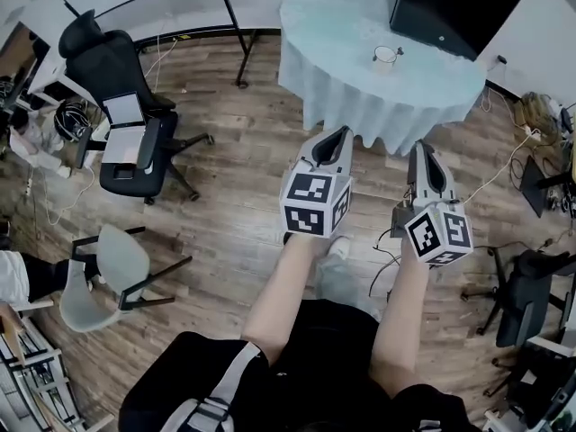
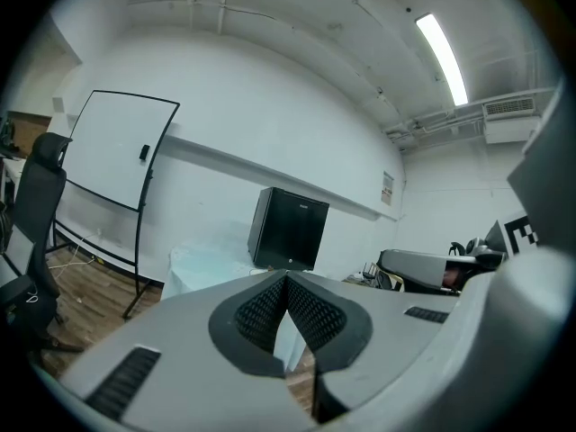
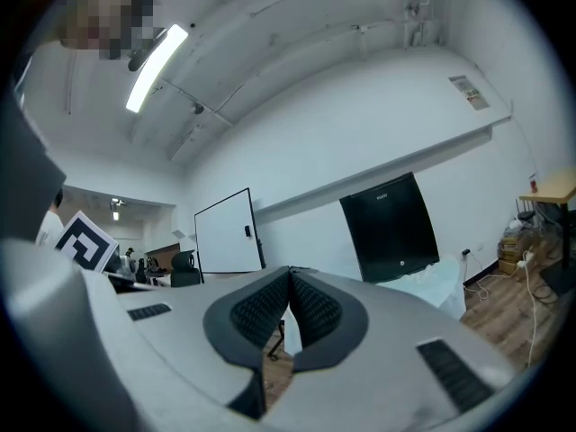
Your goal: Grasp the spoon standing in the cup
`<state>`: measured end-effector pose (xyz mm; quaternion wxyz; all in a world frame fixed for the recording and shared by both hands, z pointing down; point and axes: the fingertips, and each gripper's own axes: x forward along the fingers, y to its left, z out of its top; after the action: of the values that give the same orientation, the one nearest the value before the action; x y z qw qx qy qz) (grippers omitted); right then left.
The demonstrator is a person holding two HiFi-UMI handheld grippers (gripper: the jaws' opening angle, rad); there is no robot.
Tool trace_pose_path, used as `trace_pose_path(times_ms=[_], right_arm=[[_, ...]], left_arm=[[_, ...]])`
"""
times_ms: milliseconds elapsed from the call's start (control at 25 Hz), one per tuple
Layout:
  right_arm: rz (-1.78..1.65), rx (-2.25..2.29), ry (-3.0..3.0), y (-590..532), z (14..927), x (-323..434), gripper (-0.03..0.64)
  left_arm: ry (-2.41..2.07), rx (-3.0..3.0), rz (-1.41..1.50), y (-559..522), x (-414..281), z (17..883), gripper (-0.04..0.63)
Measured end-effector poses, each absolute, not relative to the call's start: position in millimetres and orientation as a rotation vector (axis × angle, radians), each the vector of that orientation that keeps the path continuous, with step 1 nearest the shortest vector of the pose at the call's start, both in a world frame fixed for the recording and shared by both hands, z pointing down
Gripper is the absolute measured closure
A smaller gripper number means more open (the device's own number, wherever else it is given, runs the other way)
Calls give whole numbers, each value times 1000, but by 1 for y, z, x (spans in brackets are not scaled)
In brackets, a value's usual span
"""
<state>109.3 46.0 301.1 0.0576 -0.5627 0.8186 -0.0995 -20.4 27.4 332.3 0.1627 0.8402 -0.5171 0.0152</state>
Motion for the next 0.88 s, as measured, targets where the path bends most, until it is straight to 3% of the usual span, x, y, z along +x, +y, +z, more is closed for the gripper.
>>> trace_pose_path(times_ms=[400,880], right_arm=[[-230,-1570,2463,-15,259,143,612],[-186,-1421,2573,-65,248,104,612]], left_arm=[[-1547,2575,73,-23,30,274,584],[-1730,2462,-2,-56,-16,263,584]])
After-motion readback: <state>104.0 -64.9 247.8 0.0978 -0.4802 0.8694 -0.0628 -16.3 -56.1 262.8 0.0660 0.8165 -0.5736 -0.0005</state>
